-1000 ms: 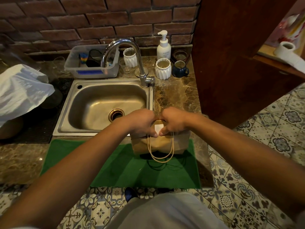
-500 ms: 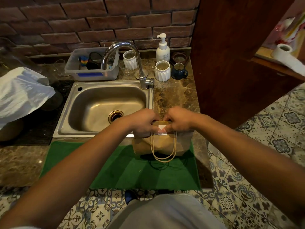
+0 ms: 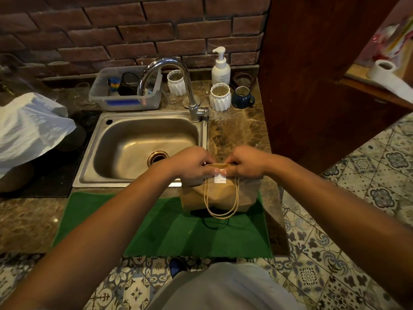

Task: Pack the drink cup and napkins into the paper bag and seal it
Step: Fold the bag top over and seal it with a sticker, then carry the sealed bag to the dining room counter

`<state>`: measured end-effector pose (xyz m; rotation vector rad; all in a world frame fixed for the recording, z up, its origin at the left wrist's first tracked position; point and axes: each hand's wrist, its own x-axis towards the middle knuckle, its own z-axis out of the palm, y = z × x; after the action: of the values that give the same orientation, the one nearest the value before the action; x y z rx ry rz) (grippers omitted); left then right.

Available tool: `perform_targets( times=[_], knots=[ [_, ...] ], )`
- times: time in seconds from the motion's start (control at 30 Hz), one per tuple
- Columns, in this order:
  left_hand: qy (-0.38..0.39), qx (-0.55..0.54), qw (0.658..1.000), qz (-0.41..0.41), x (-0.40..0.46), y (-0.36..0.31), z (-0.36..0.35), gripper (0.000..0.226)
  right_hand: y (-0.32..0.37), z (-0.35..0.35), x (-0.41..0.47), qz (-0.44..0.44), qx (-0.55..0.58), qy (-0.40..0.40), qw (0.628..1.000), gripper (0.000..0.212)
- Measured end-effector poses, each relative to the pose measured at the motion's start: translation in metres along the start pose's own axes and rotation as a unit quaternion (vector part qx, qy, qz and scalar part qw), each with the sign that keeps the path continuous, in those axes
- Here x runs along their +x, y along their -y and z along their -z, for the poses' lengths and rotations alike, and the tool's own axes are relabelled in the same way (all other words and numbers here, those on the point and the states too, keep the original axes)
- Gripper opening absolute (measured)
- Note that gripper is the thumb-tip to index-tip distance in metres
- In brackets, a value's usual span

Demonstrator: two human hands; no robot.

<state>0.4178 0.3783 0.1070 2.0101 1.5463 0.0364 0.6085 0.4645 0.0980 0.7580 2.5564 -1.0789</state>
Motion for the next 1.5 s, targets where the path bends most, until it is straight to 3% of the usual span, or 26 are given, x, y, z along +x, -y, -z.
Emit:
perform_targets(
  times=[0.23,0.33,0.5,0.8,1.33,1.5],
  knots=[
    [-0.119,-0.048,0.989,0.071,-0.035,0.028,0.002,0.071,-0.011,0.009,-0.011,-0.009,0.031,-0.049,0.998,0.021],
    [-0.19,-0.097,0.973,0.093,-0.048,0.039,-0.009,0.062,-0.012,0.008,-0.017,-0.012,0.048,-0.077,0.996,0.038],
    [-0.239,-0.197,0.94,0.142,-0.055,0.045,-0.022,0.063,-0.028,0.008,-0.035,-0.032,0.097,-0.104,0.989,0.05],
    [-0.265,-0.323,0.89,0.183,-0.052,0.041,-0.03,0.04,-0.054,-0.009,-0.055,-0.07,0.191,-0.156,0.967,0.034],
    [-0.282,-0.364,0.876,0.145,-0.06,0.015,-0.022,0.014,-0.058,-0.027,-0.067,-0.036,0.273,-0.257,0.927,0.004],
    [-0.284,-0.362,0.88,0.114,-0.054,-0.007,-0.01,0.011,-0.054,-0.027,-0.09,-0.026,0.305,-0.294,0.905,0.016]
  ],
)
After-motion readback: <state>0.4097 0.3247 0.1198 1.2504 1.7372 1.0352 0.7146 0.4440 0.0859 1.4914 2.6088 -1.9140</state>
